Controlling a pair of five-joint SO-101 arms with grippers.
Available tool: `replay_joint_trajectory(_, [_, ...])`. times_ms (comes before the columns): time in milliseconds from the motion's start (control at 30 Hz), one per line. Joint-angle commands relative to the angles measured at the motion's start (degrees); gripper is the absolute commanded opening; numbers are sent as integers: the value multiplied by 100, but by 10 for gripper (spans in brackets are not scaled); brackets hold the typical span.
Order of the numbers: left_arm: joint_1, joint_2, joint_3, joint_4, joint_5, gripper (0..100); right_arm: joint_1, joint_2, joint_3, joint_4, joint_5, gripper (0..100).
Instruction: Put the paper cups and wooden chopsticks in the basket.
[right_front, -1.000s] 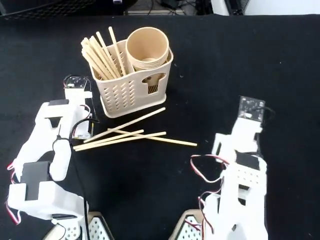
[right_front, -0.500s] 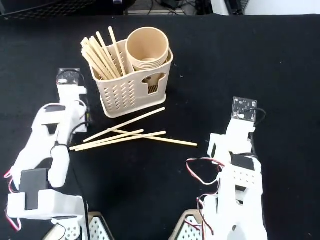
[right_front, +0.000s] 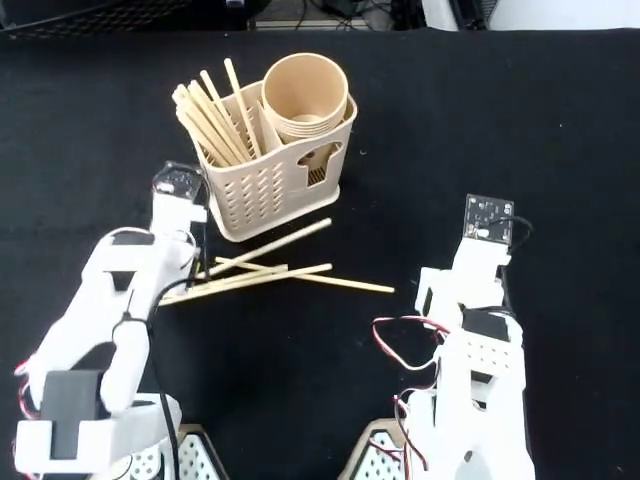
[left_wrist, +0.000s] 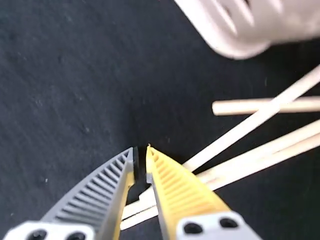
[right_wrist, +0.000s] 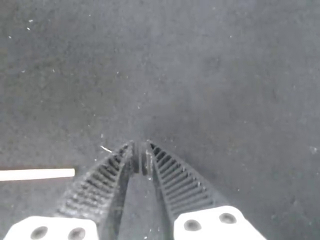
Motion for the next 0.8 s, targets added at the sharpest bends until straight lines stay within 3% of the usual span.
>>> replay_joint_trajectory(0, [163, -475, 303, 105, -378, 66, -44, -119, -22, -123, 62, 40])
replay_joint_trajectory(233, [180, -1477, 1121, 105, -1371, 66, -44, -119, -22, -123, 62, 40])
replay_joint_trajectory(433, [180, -2734, 1297, 79, -1389, 65, -44, -119, -22, -123, 62, 40])
replay_joint_trajectory(567, [426, -3569, 1297, -18, -686, 70, -44, -119, -22, -123, 62, 40])
replay_joint_trajectory(767, [444, -3877, 1209, -1002, 756, 141, -18, -119, -48, -123, 18, 39])
